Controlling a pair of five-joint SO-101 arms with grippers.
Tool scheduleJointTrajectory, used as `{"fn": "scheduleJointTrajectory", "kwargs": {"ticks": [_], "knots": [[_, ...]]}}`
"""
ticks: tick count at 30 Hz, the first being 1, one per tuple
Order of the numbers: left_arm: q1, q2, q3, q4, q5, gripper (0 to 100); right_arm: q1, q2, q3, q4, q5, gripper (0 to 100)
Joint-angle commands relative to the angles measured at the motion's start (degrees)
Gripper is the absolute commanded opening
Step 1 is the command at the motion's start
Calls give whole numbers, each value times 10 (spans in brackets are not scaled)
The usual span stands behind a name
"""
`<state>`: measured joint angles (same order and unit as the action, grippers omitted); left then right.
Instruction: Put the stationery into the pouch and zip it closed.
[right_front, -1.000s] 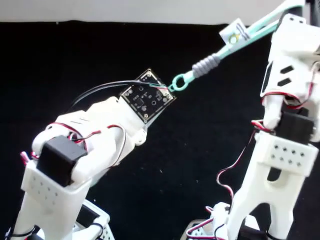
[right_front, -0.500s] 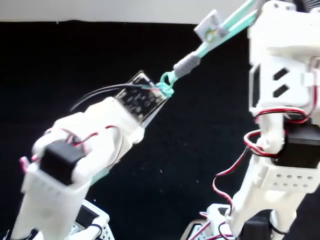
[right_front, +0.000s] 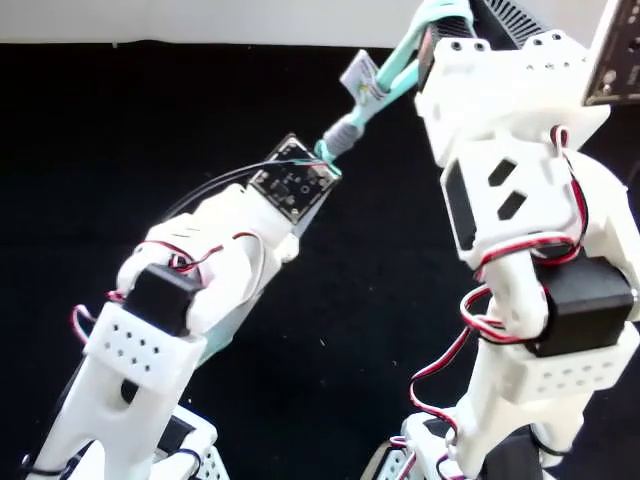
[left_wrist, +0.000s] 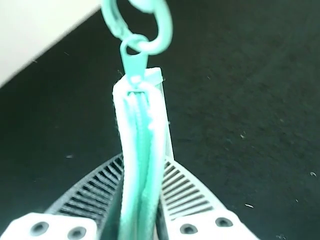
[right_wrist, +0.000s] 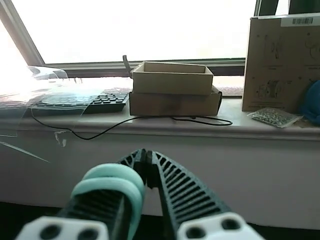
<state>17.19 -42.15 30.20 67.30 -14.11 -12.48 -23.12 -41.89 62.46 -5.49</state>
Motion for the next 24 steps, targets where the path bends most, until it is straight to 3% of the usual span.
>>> {"fn": "scheduleJointTrajectory", "kwargs": {"ticks": [1,5,13,16,20,24], "knots": [[-27,2,-3,-3,3,7,-32,3,-78,-1,-5,6],[-31,1,-10,-4,3,7,-73,20,-98,28,-5,6],[-28,1,-63,-4,4,7,-177,104,-91,209,-7,6],[-28,1,-80,-24,5,7,-213,127,-91,255,-40,6],[-28,1,-116,-33,6,7,-214,142,-90,288,-46,6],[-28,1,-160,-11,33,7,-142,160,-87,280,-46,6]]}}
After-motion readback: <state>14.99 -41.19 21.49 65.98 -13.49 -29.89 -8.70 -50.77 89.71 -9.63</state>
